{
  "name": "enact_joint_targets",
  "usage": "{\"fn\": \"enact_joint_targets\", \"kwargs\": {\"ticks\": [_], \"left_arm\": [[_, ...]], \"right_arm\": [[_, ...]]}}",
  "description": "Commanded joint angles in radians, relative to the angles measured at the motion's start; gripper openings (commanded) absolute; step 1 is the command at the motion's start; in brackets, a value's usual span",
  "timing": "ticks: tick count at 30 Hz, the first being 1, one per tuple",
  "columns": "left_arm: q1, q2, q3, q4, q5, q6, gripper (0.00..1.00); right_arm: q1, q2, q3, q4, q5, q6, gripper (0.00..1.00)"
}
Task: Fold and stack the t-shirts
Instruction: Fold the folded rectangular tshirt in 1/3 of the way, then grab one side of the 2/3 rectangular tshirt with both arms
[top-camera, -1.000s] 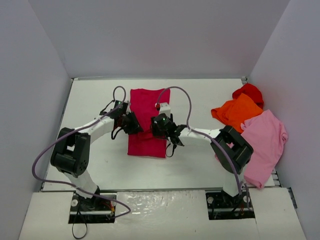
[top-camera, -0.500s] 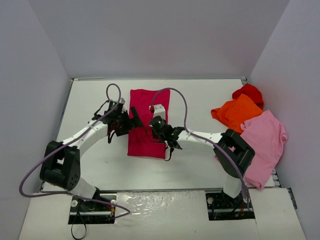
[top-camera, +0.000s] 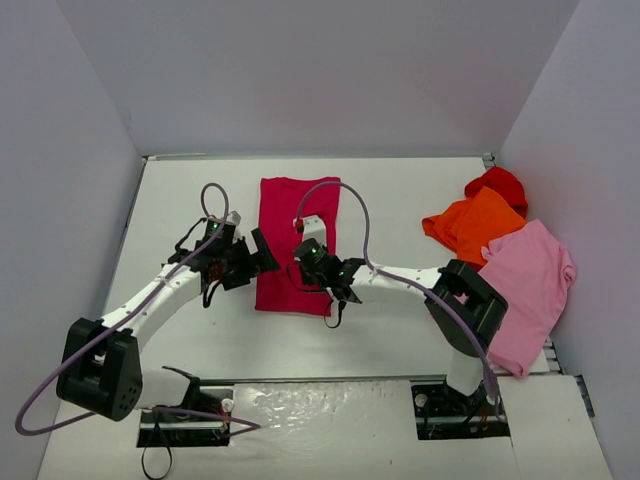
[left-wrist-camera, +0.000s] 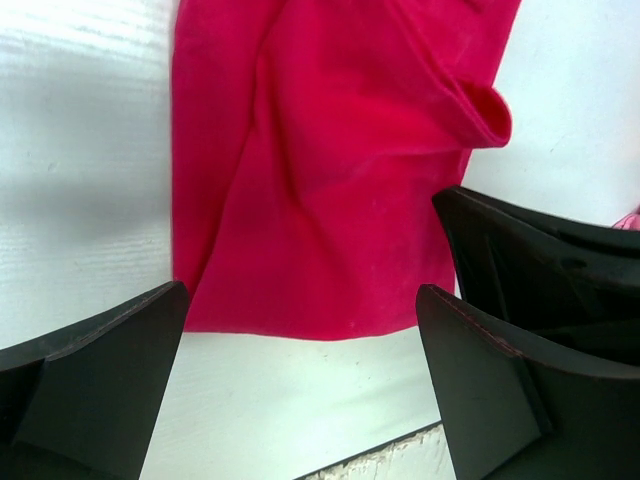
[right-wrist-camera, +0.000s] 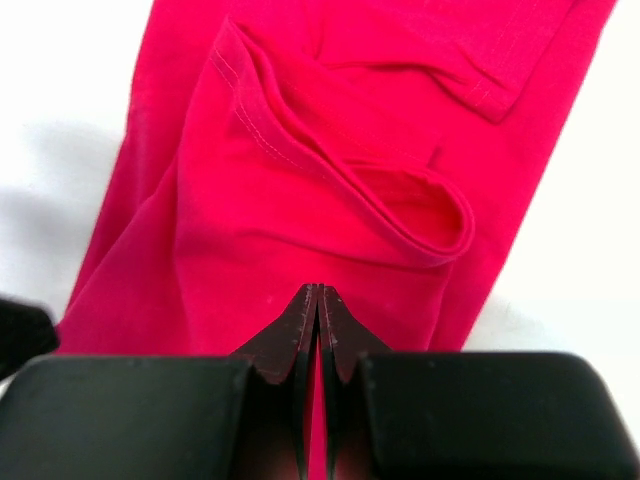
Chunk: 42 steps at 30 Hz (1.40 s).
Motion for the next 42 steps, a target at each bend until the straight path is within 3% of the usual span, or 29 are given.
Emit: {"fn": "enact_joint_targets", "kwargs": {"ticks": [1,7,14,17,19,23,27,33,42], "left_arm": [[0.005,-0.049,-0.018,0.023,0.02,-0.018,0.97],[0.005,-0.097,-0.102,0.039,0.024,-0.031,0.97],[0.005,-0.099,-0.165,0.07,0.026,-0.035,0.97],[0.005,-0.078,-0.159,0.067,0.023,-0.018,0.97],[0.005,-0.052,-0.151,0.064,0.014,0.002,0.97],[0.005,0.016,-0.149,0.077,0.021,0.027,0.97],[0.006,0.106,-0.159,0.108,0.052,0.05,0.97],[0.005,0.235,-0.159,0.198,0.1,0.036,0.97],[0.005,0.271,-0.157,0.22,0.126,0.031,0.97]], "right_arm": [[-0.042,0.083,0.079,0.076,0.001,-0.046,0.0],[-0.084,0.191,0.199,0.087,0.018,-0.128,0.0],[-0.093,0.14,0.269,0.053,0.022,-0.158,0.01],[-0.092,0.087,0.257,0.03,0.02,-0.141,0.18],[-0.09,0.045,0.224,0.026,0.018,-0.106,0.47],[-0.09,-0.058,0.128,-0.049,-0.017,-0.03,0.62],[-0.104,-0.182,-0.061,-0.101,-0.081,0.103,0.63],[-0.122,-0.326,-0.316,-0.051,-0.232,0.27,0.62],[-0.144,-0.249,-0.464,0.18,-0.391,0.377,0.6]]}}
